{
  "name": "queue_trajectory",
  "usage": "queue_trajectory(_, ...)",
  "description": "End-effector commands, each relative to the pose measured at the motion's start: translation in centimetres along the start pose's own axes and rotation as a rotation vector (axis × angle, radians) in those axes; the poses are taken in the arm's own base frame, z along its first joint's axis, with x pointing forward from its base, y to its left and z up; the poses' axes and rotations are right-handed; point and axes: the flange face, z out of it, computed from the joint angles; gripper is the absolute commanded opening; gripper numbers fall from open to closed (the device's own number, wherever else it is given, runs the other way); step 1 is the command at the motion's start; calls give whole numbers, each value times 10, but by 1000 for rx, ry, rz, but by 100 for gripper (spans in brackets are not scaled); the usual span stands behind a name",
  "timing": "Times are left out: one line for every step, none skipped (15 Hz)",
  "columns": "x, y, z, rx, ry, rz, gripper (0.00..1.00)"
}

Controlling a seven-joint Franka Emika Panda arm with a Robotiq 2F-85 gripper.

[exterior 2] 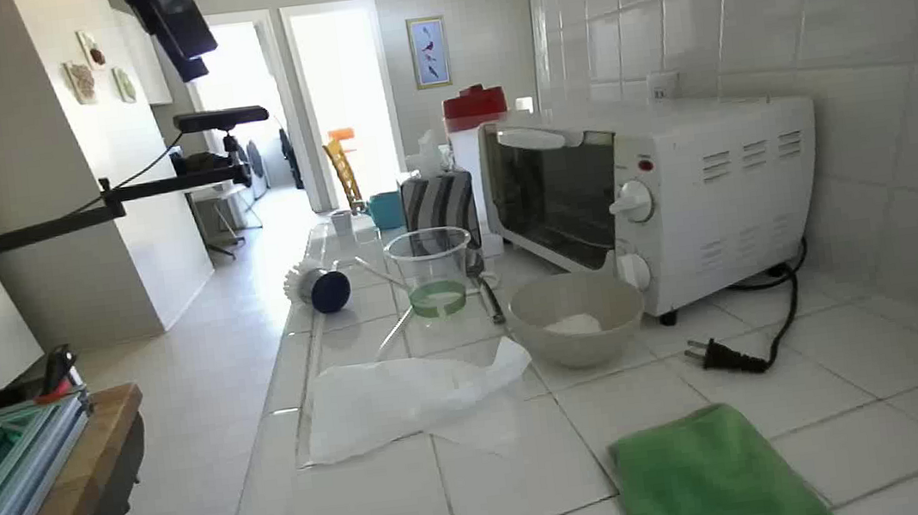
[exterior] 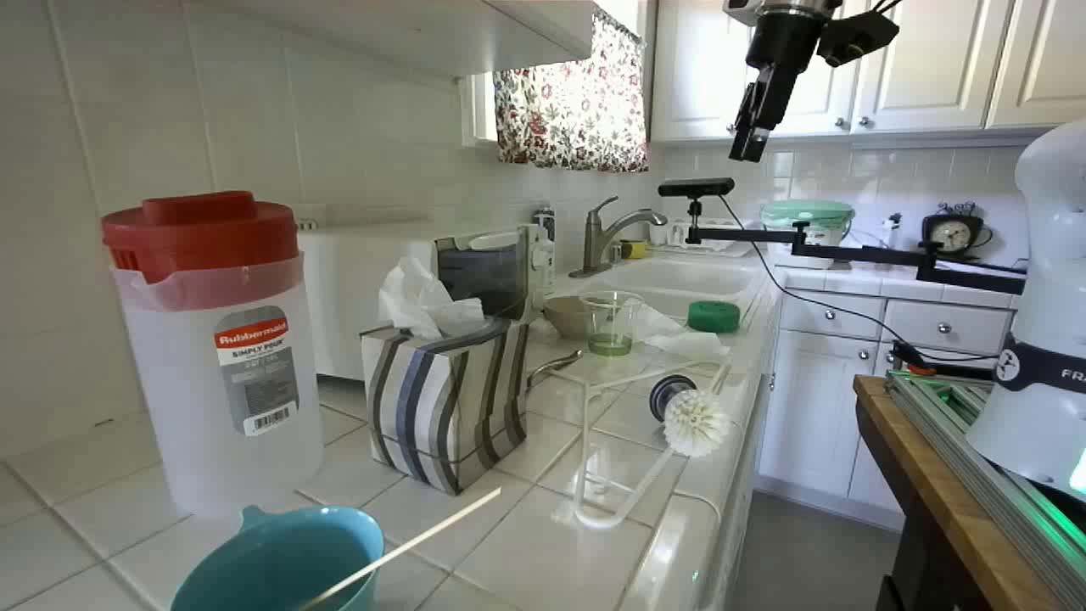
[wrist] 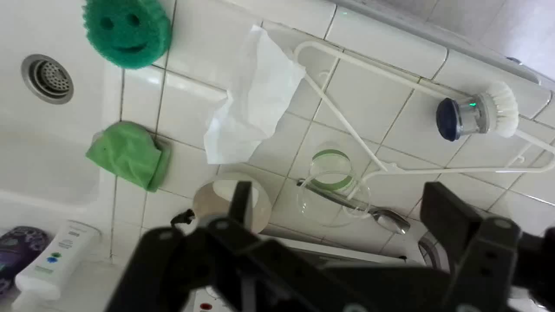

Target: Turn the top knob of the microwave to the right

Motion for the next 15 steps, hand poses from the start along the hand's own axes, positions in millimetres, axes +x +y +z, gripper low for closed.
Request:
queue_trajectory(0, 0, 0, 0, 0, 0, 100)
queue_trajectory(0, 0, 0, 0, -1, 0, 100)
queue_trajectory(0, 0, 0, 0, -1, 0, 100)
queue_trajectory(0, 0, 0, 0, 0, 0, 100)
queue_trajectory(0, 0, 0, 0, -1, 0, 100)
queue_trajectory(0, 0, 0, 0, -1, 0, 100)
queue_trajectory(0, 0, 0, 0, -1, 0, 100)
queue_trajectory(0, 0, 0, 0, 0, 0, 100)
queue_trajectory(0, 0, 0, 0, 0, 0, 100)
queue_trajectory(-1, 7, 0, 13, 22, -1, 100)
queue_trajectory(-1, 15, 1, -1, 20, 27, 100)
queue_trajectory(-4, 30, 4, 0, 32, 58, 100)
queue_trajectory(-7, 46, 5, 20, 54, 88, 100)
queue_trajectory(-10, 62, 8, 26, 84, 125, 100)
queue_trajectory(-11, 76, 11, 33, 108, 159, 100)
